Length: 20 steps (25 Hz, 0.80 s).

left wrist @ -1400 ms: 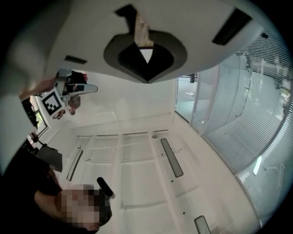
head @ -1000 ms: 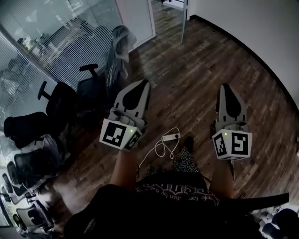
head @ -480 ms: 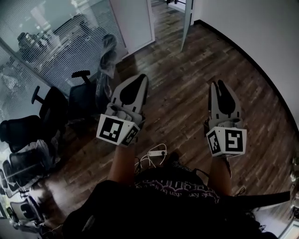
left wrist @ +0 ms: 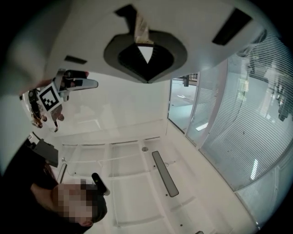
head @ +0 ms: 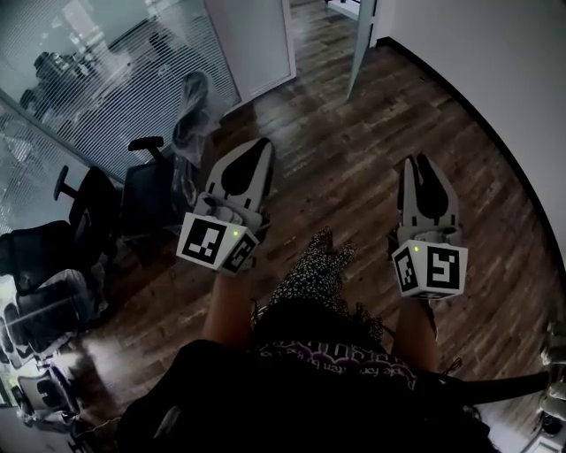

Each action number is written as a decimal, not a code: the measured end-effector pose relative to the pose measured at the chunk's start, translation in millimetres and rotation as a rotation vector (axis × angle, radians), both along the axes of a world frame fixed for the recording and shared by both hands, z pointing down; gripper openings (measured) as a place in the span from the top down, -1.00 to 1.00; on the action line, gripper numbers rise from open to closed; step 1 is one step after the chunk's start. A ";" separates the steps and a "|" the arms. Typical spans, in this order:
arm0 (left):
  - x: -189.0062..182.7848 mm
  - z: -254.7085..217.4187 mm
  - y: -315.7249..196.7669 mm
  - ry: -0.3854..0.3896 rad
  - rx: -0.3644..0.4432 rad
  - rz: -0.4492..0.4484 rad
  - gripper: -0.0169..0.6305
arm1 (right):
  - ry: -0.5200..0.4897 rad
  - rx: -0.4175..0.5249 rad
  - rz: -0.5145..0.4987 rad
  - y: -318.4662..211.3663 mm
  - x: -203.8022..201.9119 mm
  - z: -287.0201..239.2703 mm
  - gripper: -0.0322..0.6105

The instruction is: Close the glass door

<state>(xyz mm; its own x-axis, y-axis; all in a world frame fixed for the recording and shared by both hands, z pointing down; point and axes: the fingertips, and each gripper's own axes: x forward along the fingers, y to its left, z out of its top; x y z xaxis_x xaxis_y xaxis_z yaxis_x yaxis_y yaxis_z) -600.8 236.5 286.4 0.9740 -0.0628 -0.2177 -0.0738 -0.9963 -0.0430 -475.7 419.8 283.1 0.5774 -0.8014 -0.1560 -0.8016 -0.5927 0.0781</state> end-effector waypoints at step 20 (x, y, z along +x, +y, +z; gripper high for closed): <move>288.9 1.0 -158.8 -0.028 0.064 0.155 0.94 | -0.025 0.011 0.101 -150.3 278.5 0.1 0.65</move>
<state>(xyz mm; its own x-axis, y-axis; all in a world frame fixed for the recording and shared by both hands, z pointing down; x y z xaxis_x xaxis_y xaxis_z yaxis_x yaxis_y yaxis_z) -311.9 77.7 287.4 0.9766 0.1023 -0.1894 0.0830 -0.9908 -0.1070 -197.2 269.4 283.3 0.6589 -0.7373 -0.1488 -0.7394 -0.6713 0.0520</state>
